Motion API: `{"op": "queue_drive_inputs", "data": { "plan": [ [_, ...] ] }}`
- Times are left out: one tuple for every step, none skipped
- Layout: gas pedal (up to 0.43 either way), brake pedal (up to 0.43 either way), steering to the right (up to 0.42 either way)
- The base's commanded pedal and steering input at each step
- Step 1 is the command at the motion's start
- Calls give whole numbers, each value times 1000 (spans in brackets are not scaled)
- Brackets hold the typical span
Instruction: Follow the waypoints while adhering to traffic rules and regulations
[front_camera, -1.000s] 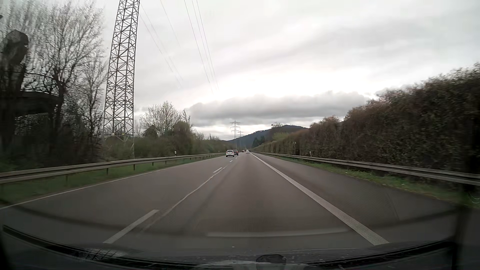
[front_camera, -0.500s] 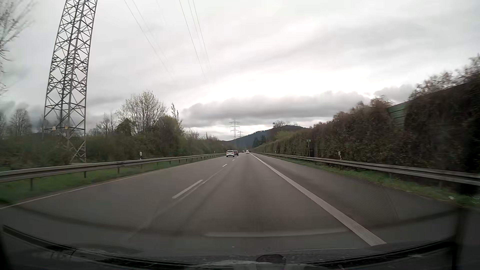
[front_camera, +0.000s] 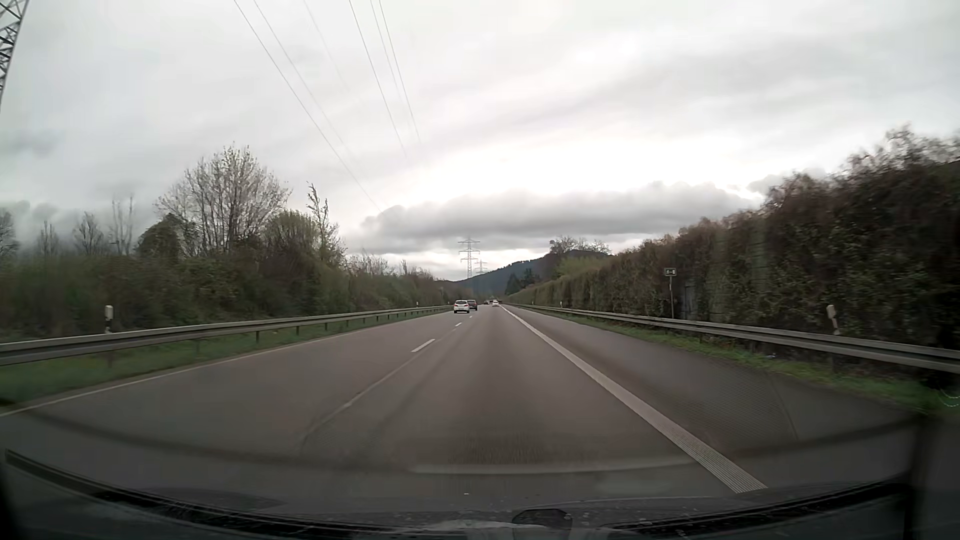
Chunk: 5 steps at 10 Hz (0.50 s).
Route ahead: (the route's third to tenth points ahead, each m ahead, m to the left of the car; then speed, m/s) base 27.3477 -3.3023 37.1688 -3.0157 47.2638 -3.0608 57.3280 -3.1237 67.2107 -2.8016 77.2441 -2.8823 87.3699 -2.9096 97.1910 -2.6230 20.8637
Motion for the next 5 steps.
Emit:
{"op": "queue_drive_inputs", "data": {
  "plan": [
    [189, 0, 0],
    [189, 0, 0],
    [189, 0, 0],
    [189, 0, 0],
    [189, 0, 0]
  ]
}}
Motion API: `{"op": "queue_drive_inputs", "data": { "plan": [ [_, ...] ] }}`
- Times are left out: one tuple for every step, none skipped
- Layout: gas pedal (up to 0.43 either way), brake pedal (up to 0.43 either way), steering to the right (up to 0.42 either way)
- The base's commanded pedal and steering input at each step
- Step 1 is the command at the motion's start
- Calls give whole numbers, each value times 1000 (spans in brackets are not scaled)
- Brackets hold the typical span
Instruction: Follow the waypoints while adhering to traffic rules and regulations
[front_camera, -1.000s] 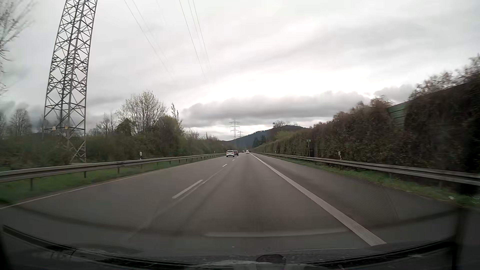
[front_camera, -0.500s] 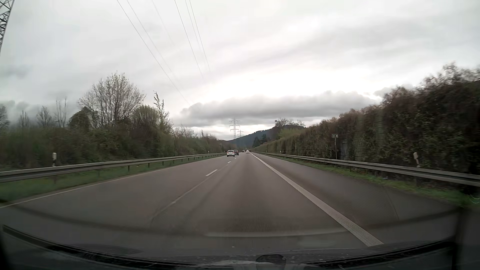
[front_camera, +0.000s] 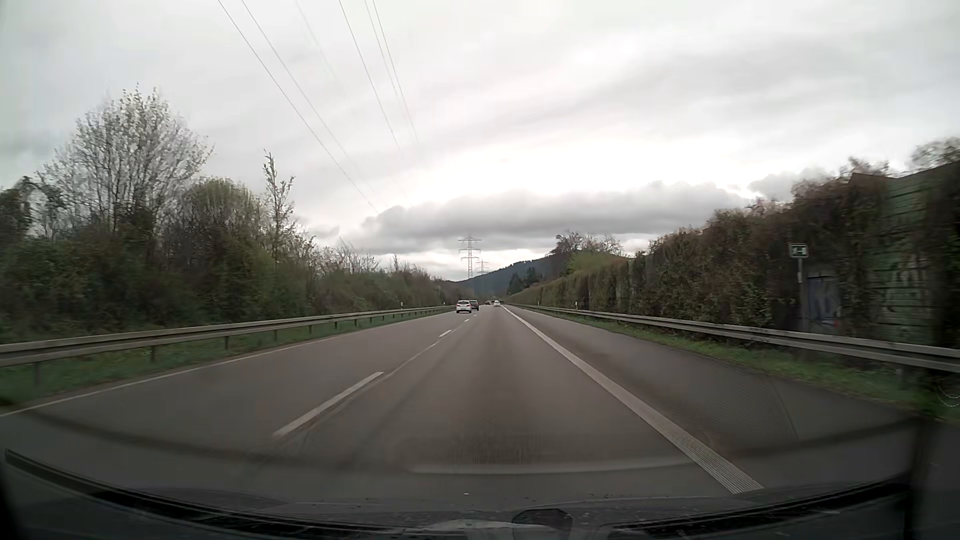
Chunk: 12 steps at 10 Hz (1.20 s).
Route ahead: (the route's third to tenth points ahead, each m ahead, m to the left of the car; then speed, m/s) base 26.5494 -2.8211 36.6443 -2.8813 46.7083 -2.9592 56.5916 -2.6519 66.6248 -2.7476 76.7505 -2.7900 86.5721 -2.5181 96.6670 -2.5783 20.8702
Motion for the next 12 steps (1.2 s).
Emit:
{"op": "queue_drive_inputs", "data": {
  "plan": [
    [189, 0, 0],
    [189, 0, 0],
    [189, 0, 0],
    [189, 0, 0],
    [189, 0, 0],
    [189, 0, 0],
    [189, 0, 0],
    [189, 0, 0],
    [189, 0, 0],
    [189, 0, 0],
    [189, 0, 0],
    [189, 0, 0]
  ]
}}
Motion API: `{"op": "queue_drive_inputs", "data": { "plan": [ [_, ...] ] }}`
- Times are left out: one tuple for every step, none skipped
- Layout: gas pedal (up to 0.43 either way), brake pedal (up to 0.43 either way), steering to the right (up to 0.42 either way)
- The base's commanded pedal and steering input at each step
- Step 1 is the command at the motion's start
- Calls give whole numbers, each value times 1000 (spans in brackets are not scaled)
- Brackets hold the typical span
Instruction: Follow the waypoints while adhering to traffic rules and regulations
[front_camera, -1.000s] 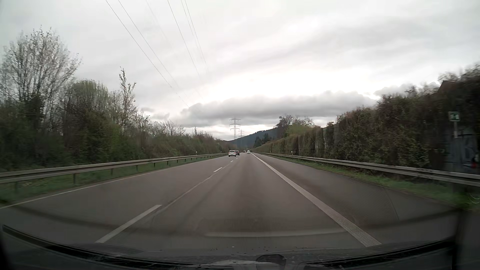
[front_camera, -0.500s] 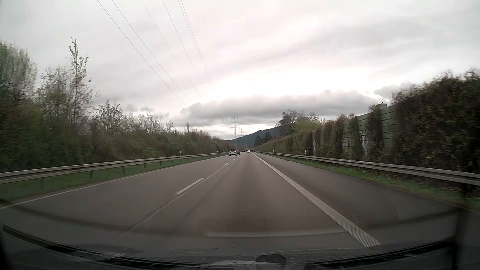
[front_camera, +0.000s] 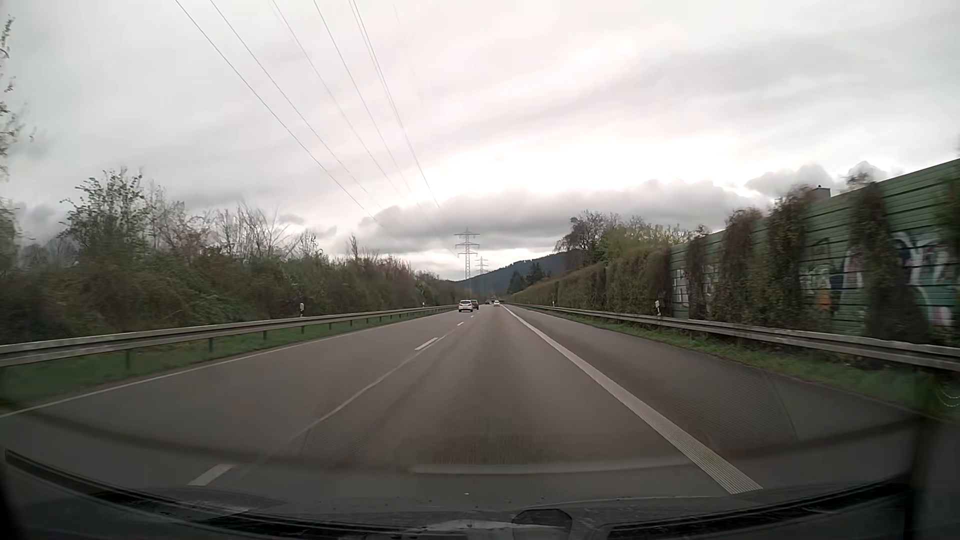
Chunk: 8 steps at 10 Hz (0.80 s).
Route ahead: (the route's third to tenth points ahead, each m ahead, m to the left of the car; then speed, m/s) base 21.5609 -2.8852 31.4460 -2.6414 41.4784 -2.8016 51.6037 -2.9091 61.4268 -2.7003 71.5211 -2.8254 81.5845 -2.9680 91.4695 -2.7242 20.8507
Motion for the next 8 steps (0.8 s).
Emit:
{"op": "queue_drive_inputs", "data": {
  "plan": [
    [189, 0, 0],
    [189, 0, 0],
    [189, 0, 0],
    [189, 0, 0],
    [189, 0, 0],
    [189, 0, 0],
    [189, 0, 0],
    [189, 0, 0]
  ]
}}
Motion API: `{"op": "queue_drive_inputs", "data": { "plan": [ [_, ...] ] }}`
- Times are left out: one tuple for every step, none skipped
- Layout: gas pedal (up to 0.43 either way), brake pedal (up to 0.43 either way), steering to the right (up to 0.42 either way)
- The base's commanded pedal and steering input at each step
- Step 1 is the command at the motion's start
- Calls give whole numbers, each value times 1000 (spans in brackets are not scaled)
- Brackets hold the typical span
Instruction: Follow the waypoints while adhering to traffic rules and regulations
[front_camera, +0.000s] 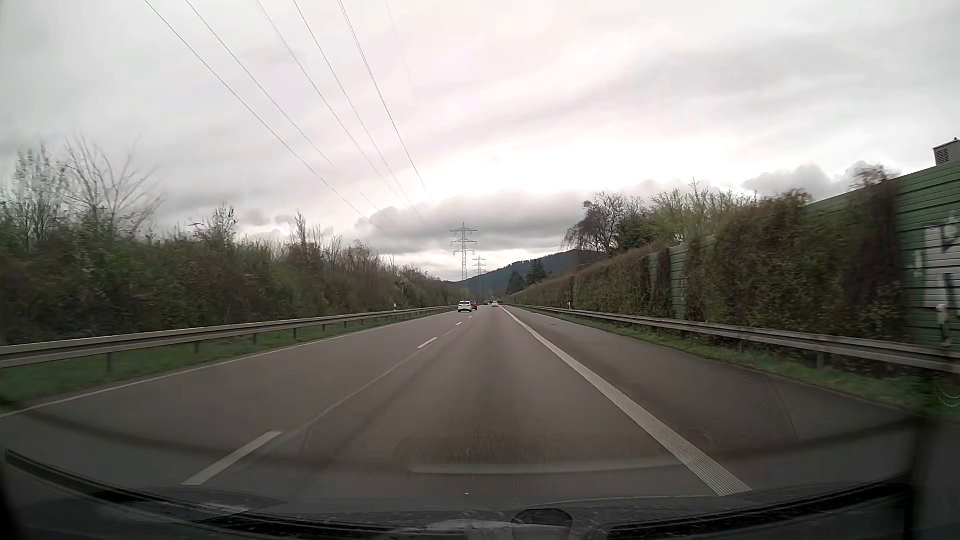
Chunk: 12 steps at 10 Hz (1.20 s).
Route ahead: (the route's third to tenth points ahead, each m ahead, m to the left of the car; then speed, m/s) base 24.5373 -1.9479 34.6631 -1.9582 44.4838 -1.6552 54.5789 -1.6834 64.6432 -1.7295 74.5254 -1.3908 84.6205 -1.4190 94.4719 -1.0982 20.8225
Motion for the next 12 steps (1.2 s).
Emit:
{"op": "queue_drive_inputs", "data": {
  "plan": [
    [189, 0, 0],
    [189, 0, 0],
    [189, 0, 0],
    [189, 0, 0],
    [189, 0, 0],
    [189, 0, 0],
    [189, 0, 0],
    [197, 0, 0],
    [197, 0, 0],
    [197, 0, 0],
    [197, 0, 0],
    [197, 0, 0]
  ]
}}
